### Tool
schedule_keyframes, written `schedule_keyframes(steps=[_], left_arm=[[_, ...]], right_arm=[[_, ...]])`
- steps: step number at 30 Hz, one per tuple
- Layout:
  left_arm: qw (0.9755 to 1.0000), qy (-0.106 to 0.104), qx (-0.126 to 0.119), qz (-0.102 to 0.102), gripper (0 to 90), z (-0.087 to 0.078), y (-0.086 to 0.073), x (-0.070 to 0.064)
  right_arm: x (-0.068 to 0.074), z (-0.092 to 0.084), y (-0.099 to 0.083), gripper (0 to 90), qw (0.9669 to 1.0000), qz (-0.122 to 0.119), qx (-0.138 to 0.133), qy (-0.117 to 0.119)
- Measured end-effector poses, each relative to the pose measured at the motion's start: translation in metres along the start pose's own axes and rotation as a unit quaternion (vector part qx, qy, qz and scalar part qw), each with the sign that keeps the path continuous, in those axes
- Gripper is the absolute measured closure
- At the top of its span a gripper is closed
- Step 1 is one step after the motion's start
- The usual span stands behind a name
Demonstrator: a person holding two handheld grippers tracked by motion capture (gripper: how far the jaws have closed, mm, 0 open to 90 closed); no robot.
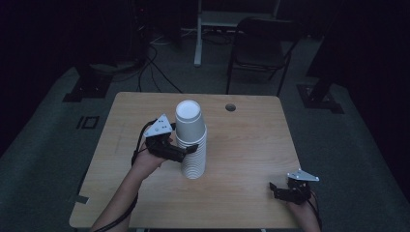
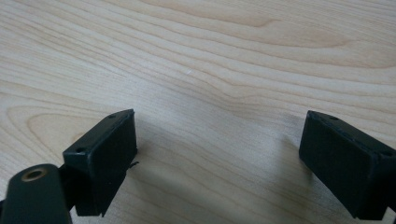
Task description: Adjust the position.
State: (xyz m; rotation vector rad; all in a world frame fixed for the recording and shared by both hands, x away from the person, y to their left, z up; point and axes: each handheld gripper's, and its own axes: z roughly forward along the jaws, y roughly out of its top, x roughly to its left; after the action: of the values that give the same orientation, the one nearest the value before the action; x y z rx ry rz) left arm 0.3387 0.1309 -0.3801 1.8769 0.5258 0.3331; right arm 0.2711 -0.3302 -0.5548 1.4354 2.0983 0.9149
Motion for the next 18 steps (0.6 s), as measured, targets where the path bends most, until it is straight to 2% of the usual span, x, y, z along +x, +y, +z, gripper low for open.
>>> schedule_keyframes(steps=[6,13,18], left_arm=[[1.0,0.0,-0.001,0.0,5.4,0.0,0.0,0.0],[1.0,-0.002,0.004,0.0,5.6,0.0,0.001,0.0],[1.0,-0.002,0.003,0.001,5.6,0.0,0.001,0.0]], right_arm=[[0.0,-0.003,0.003,10.7,0.9999,0.01,0.01,0.004],[0.0,-0.015,0.015,10.9,0.9997,0.019,-0.011,0.009],[0.002,-0.026,0.031,11.1,0.9991,0.012,-0.038,0.015]])
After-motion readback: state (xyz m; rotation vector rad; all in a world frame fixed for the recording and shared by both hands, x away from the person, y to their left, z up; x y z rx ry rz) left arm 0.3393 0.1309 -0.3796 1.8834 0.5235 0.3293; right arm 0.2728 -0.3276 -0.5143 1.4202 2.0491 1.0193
